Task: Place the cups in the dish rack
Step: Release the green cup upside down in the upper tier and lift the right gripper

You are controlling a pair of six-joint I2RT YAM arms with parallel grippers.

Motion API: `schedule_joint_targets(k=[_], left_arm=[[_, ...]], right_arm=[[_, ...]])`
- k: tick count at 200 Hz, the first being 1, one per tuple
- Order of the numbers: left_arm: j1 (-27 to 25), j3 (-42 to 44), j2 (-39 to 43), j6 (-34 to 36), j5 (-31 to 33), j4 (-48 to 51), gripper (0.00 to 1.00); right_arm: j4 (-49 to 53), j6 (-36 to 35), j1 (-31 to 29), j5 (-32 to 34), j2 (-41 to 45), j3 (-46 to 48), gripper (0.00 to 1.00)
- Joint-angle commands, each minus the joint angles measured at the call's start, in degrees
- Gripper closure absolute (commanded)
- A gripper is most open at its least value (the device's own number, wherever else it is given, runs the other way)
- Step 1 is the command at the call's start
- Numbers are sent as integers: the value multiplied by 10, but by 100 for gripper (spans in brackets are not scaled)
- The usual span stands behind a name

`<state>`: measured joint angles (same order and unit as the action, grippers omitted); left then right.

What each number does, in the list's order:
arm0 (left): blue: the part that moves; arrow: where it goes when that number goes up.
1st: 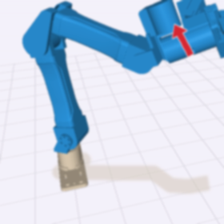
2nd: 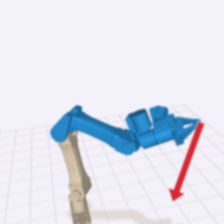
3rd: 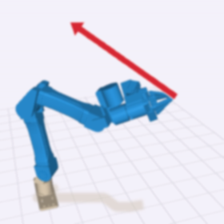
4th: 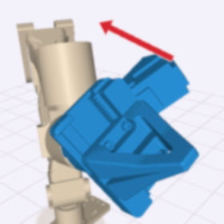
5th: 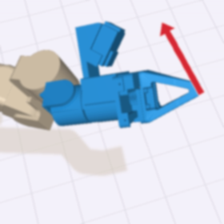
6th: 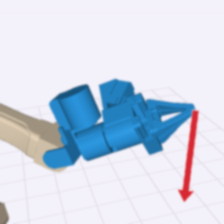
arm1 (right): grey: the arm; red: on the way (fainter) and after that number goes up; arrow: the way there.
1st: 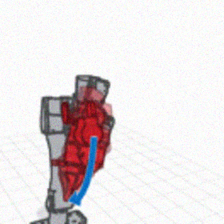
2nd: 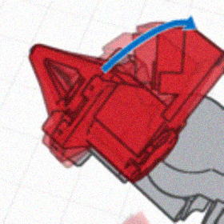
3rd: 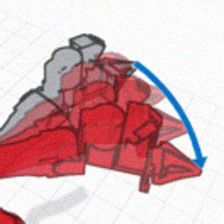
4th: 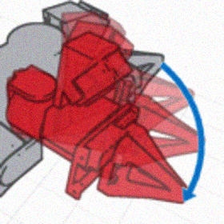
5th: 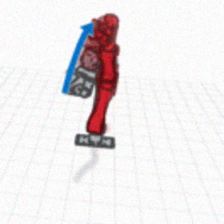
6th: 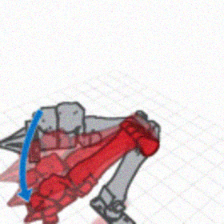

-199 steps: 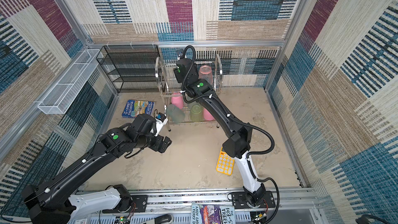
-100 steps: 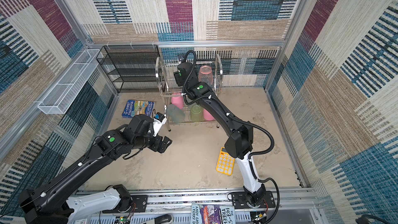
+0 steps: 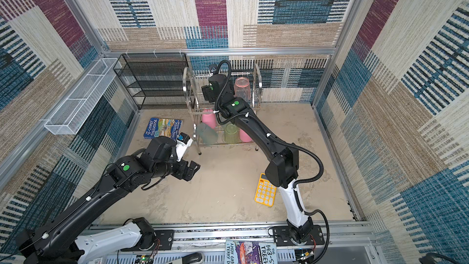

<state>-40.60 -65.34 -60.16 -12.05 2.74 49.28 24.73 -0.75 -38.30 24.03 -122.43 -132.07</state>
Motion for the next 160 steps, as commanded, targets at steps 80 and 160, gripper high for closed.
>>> schedule_joint_targets(k=[80,160], left_arm=[[78,5,24,-3,-2,-22,1],[122,-17,42,21,-48,-50,1]], right_arm=[[8,-32,-2,-35,48,-58,0],[-7,-46,15,-64,187,-22,0]])
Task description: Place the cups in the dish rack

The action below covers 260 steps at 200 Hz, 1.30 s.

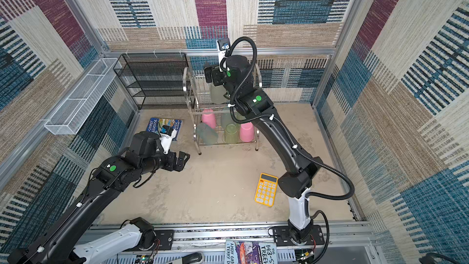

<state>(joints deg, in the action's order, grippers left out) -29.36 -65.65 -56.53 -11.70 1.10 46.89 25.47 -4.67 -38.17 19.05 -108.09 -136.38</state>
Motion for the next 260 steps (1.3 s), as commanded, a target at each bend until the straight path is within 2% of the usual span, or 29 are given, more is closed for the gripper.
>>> schedule_joint_targets(k=[1,25,47,83,126,154,183,207,239,260], left_arm=[[10,-14,6,17,-32,-28,1],[27,-34,10,21,-35,-37,1],[58,-59,8,14,-38,-31,1],[148,-65,19,-15,-54,-54,0],[283,9,16,-103,-112,-143,0],[309,84,16,-106,-66,-210,0],[310,141,5,-83,0,-259,0],[310,201,-2,-69,41,-328,0],[315,232,-63,-66,9,-381,0],[316,228,-104,-74,27,-394,0]], right_arm=[[-15,-7,15,-16,47,23,0],[-44,1,47,-22,132,113,0],[-90,7,83,-20,236,233,0],[-139,45,155,-21,379,414,0],[-225,125,257,-46,515,683,0],[-315,164,317,-60,570,858,0],[-425,164,338,-54,588,1003,0],[-528,141,338,-46,568,1090,0],[-655,93,338,-66,490,1167,0],[-731,75,338,-65,425,1198,0]])
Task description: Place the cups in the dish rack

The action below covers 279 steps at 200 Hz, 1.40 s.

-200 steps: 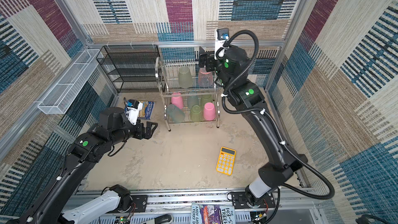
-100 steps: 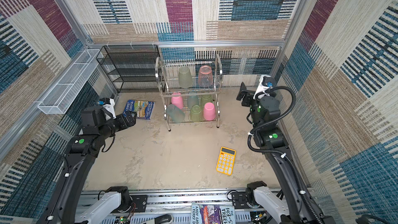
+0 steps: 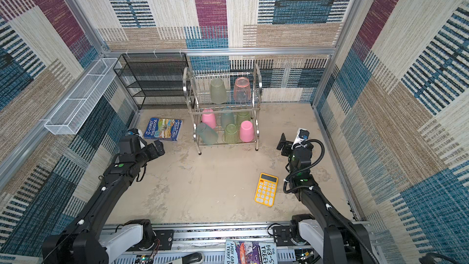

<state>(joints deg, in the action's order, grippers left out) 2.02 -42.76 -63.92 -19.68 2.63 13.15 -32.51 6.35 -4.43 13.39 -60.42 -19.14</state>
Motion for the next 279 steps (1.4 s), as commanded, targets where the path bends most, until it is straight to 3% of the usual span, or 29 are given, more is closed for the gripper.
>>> schedule_joint_targets(k=[1,35,89,127,158,182,208,220,232,242,250,265,279], left_arm=[[2,0,-31,6,14,-60,0],[3,38,-74,50,62,-165,0],[18,120,-151,117,45,-354,0],[44,160,-166,127,-7,-467,1],[59,205,-183,125,-32,-584,1],[56,217,-180,138,-62,-597,1],[47,272,-248,153,-74,-778,1],[44,242,-227,145,-46,-677,1],[17,208,-232,161,0,-629,0],[0,184,-248,180,18,-604,1],[-9,169,-239,181,32,-557,1],[-9,180,-253,185,33,-608,1],[-9,174,-243,182,31,-573,1]], right_arm=[[-156,-36,0,-9,-54,28,0],[-241,-51,0,-14,-129,49,0],[-297,-72,1,-2,-201,42,0],[-415,-84,2,-4,-249,77,0],[-397,-75,9,-14,-244,75,0],[-406,-74,11,-15,-244,79,0],[-433,-74,14,-33,-251,95,0],[-538,-87,13,-40,-298,115,0],[-421,-72,18,-43,-268,81,0],[-456,-68,29,-57,-291,81,0],[-403,-62,37,-72,-275,69,0],[-413,-62,41,-78,-281,69,0],[-420,-62,41,-80,-281,72,0]])
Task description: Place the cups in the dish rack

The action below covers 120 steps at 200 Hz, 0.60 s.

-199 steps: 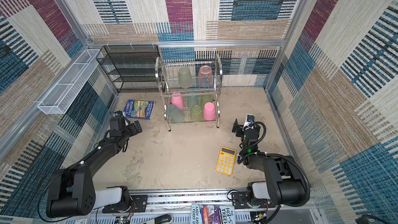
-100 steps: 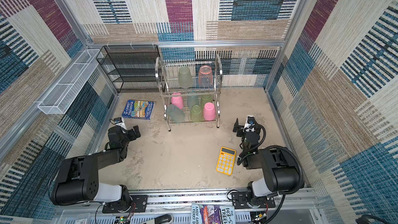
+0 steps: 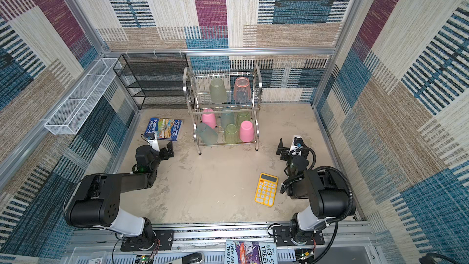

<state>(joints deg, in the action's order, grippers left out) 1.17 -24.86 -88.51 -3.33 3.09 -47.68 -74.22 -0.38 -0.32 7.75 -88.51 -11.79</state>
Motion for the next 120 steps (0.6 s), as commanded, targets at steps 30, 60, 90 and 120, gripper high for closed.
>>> schedule_joint_targets(k=[30,60,90,120], left_arm=[[-1,5,4,21,26,9,1],[0,9,3,22,25,0,1],[0,9,3,22,25,2,1],[-1,9,3,22,25,2,1]], right_arm=[[-9,4,1,-23,5,5,0],[-7,4,0,-24,6,5,0],[-5,4,0,-25,6,4,0],[-5,4,0,-25,6,4,0]])
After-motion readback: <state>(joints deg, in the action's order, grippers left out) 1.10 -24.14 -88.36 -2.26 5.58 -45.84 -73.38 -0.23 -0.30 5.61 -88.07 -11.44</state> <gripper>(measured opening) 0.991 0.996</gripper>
